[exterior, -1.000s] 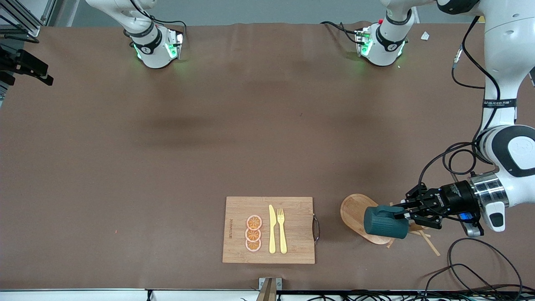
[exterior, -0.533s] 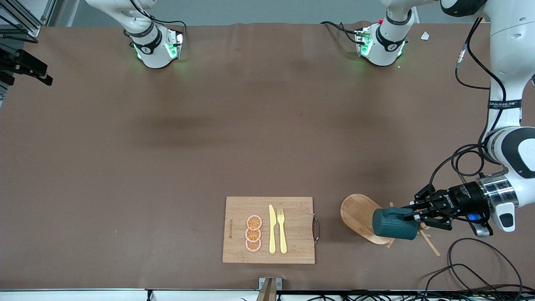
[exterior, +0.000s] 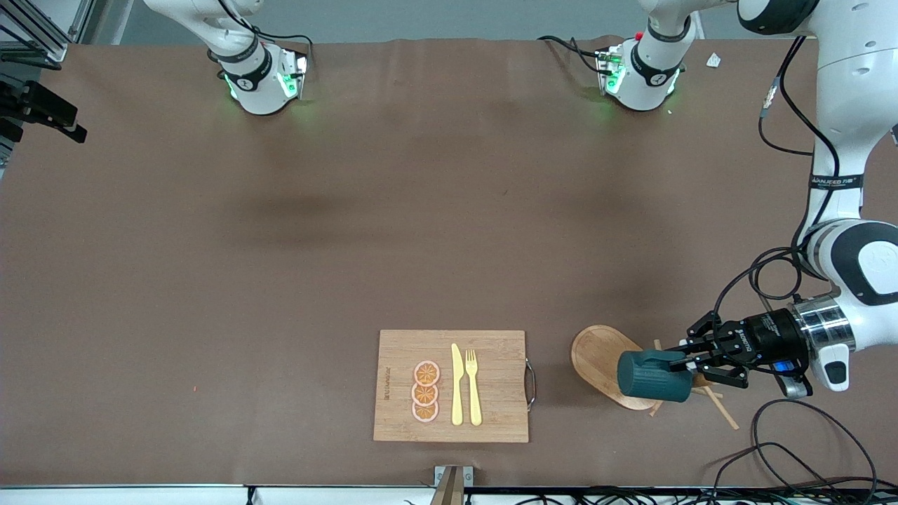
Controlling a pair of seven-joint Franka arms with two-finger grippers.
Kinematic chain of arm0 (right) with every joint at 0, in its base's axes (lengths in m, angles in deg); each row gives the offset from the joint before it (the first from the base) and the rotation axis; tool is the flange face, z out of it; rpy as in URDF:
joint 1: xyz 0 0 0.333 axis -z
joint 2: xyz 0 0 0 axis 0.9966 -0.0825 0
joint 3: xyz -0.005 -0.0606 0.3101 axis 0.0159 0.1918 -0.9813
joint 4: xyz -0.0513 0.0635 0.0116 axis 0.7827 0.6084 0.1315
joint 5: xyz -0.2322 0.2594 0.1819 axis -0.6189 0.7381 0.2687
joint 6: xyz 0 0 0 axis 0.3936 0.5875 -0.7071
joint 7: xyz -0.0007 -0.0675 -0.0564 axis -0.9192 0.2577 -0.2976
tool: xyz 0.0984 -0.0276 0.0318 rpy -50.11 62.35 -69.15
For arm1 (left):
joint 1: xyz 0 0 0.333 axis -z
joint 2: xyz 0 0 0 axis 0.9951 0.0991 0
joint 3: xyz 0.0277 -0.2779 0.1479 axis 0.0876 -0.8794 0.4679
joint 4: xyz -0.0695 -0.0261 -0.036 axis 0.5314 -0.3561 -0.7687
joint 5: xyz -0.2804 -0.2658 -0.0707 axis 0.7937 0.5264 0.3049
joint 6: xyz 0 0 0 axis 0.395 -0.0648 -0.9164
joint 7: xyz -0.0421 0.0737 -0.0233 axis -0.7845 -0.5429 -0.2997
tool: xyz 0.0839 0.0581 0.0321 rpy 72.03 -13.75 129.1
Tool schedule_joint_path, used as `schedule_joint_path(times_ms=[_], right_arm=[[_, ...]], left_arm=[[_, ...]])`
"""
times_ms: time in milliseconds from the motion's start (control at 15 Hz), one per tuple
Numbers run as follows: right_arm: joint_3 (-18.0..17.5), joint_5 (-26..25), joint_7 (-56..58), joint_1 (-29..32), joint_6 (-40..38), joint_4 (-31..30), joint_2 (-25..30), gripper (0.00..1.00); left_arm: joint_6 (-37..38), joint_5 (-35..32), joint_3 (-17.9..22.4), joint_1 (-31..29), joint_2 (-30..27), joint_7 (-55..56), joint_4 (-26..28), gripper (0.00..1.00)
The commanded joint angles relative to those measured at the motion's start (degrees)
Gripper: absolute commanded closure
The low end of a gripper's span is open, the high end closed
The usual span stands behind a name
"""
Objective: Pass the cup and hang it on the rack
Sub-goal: 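Tilt the mug onto a rack peg with the left gripper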
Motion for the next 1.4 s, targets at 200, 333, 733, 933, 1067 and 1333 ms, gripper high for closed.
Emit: schedule_joint_path(times_ms=[200,333,733,933,1067,1333], right_arm=[[-0.5,1.0,-0.2,1.5,-0.4,0.5,0.1,0.00],[-0.5,1.0,-0.1,1.9,-0.2,0.5,0.1,0.00],[-0.6,0.8,0.2,1.9,-0.2,0.4,0.1,0.00],[-0.8,0.4,0.2,1.7,-0.2,0.4,0.1,0.00],[-0.8,0.4,0.1,1.6,-0.6,0.2,0.1,0.00],[-0.7,0.4,0.2,1.9,-1.0,0.0,0.2,0.00]], left_arm=[[0.6,1.6,-0.1,-0.3,0.6,-1.1,-0.2,0.90],[0.6,1.6,-0.1,-0.4,0.5,-1.0,-0.2,0.89],[0.6,3.9,-0.1,-1.4,0.5,-0.4,-0.4,0.88],[0.6,3.8,-0.1,-1.6,0.3,-0.3,-0.3,0.88],[0.6,3.7,0.0,-1.6,0.4,-0.4,-0.3,0.87],[0.6,3.5,0.2,-1.6,0.5,-0.4,-0.2,0.78]])
